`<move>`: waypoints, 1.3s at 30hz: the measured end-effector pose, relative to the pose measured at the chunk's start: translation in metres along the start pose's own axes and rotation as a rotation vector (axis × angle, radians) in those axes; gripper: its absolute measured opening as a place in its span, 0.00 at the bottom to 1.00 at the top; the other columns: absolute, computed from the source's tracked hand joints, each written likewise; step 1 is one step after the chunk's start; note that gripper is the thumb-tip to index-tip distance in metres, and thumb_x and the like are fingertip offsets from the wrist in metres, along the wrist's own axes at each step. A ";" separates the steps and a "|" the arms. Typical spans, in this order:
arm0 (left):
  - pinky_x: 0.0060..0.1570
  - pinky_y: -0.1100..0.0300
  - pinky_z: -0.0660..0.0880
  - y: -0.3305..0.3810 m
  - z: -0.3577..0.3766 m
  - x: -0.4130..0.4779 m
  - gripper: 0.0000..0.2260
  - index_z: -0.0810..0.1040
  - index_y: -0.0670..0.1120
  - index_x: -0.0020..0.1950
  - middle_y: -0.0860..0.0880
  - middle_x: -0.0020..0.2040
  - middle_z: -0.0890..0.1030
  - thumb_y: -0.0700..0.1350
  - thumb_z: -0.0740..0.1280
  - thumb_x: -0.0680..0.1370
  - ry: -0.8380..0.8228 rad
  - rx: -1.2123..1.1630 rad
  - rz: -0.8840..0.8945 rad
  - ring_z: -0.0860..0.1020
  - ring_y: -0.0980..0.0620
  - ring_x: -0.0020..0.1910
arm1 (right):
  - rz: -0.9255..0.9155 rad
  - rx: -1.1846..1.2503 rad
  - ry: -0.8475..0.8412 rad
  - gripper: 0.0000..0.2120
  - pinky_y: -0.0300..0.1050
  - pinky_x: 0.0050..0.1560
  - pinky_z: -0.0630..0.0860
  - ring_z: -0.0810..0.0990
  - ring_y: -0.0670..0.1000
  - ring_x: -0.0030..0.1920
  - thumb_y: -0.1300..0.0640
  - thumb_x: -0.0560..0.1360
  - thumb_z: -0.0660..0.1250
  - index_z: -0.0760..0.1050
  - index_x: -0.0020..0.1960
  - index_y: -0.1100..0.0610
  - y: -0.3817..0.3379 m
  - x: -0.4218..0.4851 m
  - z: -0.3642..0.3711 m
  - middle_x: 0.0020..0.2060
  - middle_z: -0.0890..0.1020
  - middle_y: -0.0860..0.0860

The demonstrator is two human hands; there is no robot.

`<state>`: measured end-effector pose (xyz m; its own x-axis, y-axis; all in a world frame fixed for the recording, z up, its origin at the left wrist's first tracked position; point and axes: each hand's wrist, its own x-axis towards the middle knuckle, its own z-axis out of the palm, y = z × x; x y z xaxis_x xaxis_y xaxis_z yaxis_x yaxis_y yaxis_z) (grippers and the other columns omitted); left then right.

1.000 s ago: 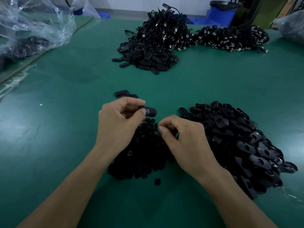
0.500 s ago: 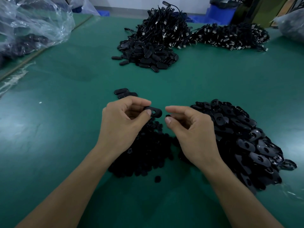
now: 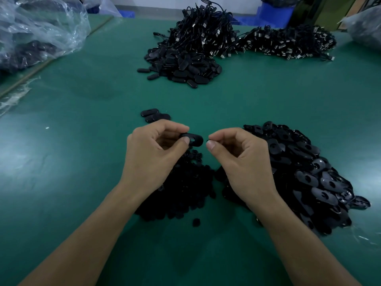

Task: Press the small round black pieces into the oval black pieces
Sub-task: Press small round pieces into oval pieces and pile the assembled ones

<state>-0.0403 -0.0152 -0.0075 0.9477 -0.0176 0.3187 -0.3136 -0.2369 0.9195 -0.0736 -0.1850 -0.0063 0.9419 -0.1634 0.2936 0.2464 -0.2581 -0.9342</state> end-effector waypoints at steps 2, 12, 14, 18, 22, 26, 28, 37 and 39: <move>0.46 0.56 0.83 0.000 0.000 0.000 0.07 0.83 0.57 0.45 0.57 0.39 0.86 0.44 0.74 0.72 -0.006 0.008 0.010 0.86 0.54 0.40 | 0.029 0.051 -0.014 0.08 0.35 0.42 0.77 0.84 0.45 0.39 0.61 0.75 0.74 0.81 0.43 0.48 0.000 0.000 0.000 0.37 0.85 0.45; 0.46 0.56 0.83 0.006 0.002 -0.002 0.07 0.84 0.56 0.44 0.54 0.39 0.87 0.43 0.75 0.71 -0.030 -0.048 0.021 0.86 0.52 0.40 | 0.091 0.118 -0.043 0.07 0.38 0.42 0.78 0.86 0.48 0.39 0.62 0.75 0.74 0.82 0.48 0.50 -0.001 0.000 0.000 0.37 0.86 0.48; 0.45 0.60 0.82 0.007 0.001 -0.003 0.09 0.84 0.56 0.45 0.55 0.40 0.87 0.41 0.76 0.72 -0.053 -0.037 0.038 0.86 0.54 0.40 | 0.069 0.087 -0.049 0.07 0.37 0.42 0.78 0.85 0.48 0.38 0.62 0.75 0.74 0.83 0.46 0.50 -0.001 0.000 0.000 0.36 0.86 0.48; 0.43 0.68 0.78 0.008 0.003 -0.004 0.14 0.84 0.56 0.45 0.57 0.40 0.86 0.35 0.76 0.74 -0.078 -0.015 0.057 0.85 0.59 0.39 | 0.047 0.052 -0.047 0.07 0.34 0.40 0.77 0.85 0.46 0.37 0.63 0.75 0.74 0.84 0.45 0.51 -0.003 -0.001 0.001 0.36 0.86 0.46; 0.44 0.68 0.78 0.010 0.004 -0.005 0.14 0.84 0.56 0.45 0.57 0.40 0.86 0.35 0.76 0.74 -0.078 -0.013 0.055 0.85 0.59 0.40 | 0.045 0.045 -0.043 0.08 0.34 0.39 0.77 0.85 0.45 0.37 0.63 0.75 0.74 0.84 0.45 0.51 -0.003 -0.001 0.001 0.36 0.86 0.45; 0.43 0.68 0.79 0.010 0.003 -0.004 0.14 0.84 0.56 0.45 0.57 0.40 0.86 0.35 0.76 0.74 -0.077 -0.026 0.051 0.85 0.59 0.40 | 0.061 0.055 -0.052 0.07 0.35 0.39 0.77 0.85 0.46 0.37 0.63 0.75 0.74 0.83 0.45 0.51 -0.003 -0.001 0.000 0.36 0.86 0.47; 0.43 0.68 0.78 0.010 0.003 -0.004 0.13 0.84 0.56 0.45 0.57 0.40 0.86 0.36 0.76 0.73 -0.080 -0.039 0.053 0.84 0.60 0.39 | 0.067 0.063 -0.054 0.07 0.35 0.39 0.77 0.85 0.47 0.37 0.63 0.75 0.74 0.83 0.45 0.51 -0.003 -0.001 0.000 0.36 0.86 0.47; 0.44 0.64 0.80 0.010 0.004 -0.004 0.10 0.84 0.57 0.45 0.58 0.39 0.86 0.42 0.74 0.72 -0.043 -0.035 0.052 0.85 0.58 0.39 | 0.033 0.020 -0.028 0.11 0.37 0.44 0.79 0.83 0.45 0.39 0.62 0.77 0.72 0.81 0.54 0.47 -0.002 -0.001 0.001 0.38 0.85 0.45; 0.46 0.59 0.82 0.009 0.004 -0.003 0.08 0.84 0.57 0.45 0.57 0.39 0.86 0.43 0.74 0.71 -0.034 -0.044 0.030 0.86 0.55 0.40 | 0.024 0.021 -0.007 0.10 0.34 0.44 0.77 0.83 0.43 0.40 0.62 0.77 0.72 0.82 0.53 0.47 -0.002 0.000 0.000 0.38 0.85 0.43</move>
<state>-0.0462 -0.0212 -0.0011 0.9392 -0.0567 0.3387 -0.3432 -0.1926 0.9193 -0.0745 -0.1844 -0.0041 0.9491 -0.1630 0.2697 0.2283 -0.2342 -0.9450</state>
